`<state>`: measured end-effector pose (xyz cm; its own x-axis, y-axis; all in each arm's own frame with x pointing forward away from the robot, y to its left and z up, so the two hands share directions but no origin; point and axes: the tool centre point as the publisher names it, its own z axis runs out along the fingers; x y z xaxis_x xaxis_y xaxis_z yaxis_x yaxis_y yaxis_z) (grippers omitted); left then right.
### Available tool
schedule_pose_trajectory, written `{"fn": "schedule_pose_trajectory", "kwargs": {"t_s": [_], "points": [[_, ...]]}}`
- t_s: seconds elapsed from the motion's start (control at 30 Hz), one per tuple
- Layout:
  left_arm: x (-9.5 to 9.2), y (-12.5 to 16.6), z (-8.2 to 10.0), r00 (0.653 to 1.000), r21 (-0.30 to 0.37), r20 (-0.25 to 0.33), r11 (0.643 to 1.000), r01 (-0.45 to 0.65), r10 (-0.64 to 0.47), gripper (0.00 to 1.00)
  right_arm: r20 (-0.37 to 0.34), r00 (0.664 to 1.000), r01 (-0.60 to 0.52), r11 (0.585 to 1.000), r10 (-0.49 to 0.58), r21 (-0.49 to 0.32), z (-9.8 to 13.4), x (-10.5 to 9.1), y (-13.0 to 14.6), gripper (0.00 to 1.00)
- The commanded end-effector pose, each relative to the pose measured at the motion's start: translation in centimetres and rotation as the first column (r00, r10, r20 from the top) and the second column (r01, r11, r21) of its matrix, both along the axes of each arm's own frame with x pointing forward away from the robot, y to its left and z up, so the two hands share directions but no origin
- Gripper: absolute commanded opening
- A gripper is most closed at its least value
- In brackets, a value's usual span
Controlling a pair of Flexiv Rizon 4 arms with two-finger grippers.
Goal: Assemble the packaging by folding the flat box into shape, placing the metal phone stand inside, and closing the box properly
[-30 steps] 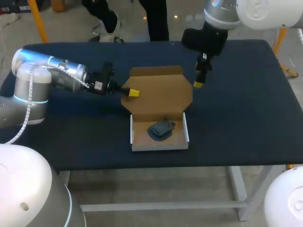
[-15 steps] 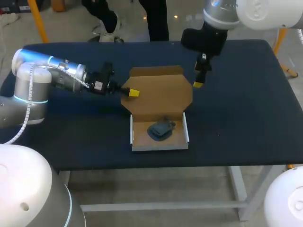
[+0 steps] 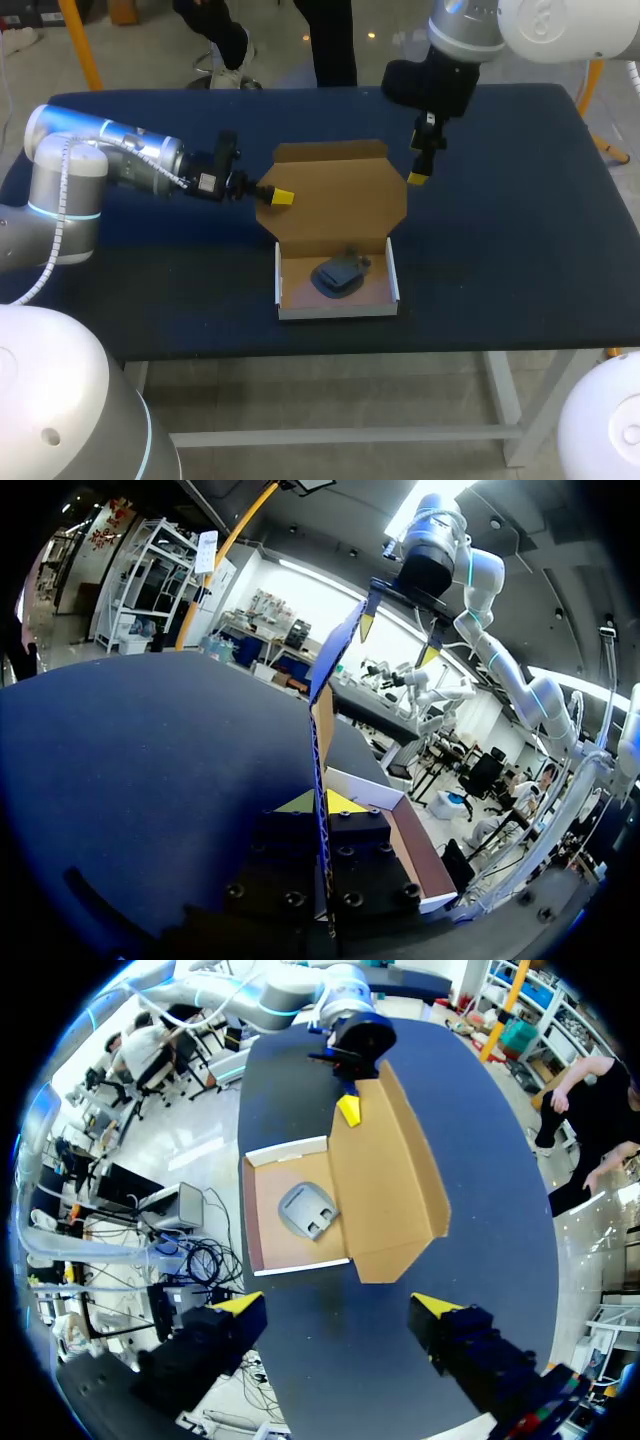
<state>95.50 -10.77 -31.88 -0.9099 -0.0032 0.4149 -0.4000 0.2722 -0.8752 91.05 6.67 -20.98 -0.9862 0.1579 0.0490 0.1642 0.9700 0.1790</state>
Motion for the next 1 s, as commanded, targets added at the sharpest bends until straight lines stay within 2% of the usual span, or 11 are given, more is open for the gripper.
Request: {"fn": "schedule_pose_trajectory", "kwargs": {"t_s": [0.03, 0.4, 0.8, 1.0], "points": [[-0.1, 0.1, -0.1, 1.0, -0.006, 0.021, 1.0, 0.006, -0.006, 0.0, -0.006, 1.0, -0.001, 1.0, 0.001, -0.004, 0.2, 0.1, 0.0, 1.0], [-0.8, 0.0, 0.6, 0.993, -0.012, 0.118, 1.0, 0.017, -0.016, 0.0, -0.004, 1.0, 0.0, 1.0, 0.0, -0.005, 0.3, 0.1, 0.0, 1.0], [-1.9, -0.2, 1.1, 0.964, 0.005, 0.267, 1.0, 0.018, -0.018, 0.0, 0.013, 1.0, 0.002, 1.0, -0.002, -0.002, 0.8, 0.0, 0.2, 1.0], [-2.4, -0.3, 1.2, 0.949, 0.016, 0.315, 1.0, 0.018, -0.022, 0.0, 0.026, 1.0, -0.005, 1.0, 0.005, -0.004, 1.3, -0.1, 0.5, 1.0]]}}
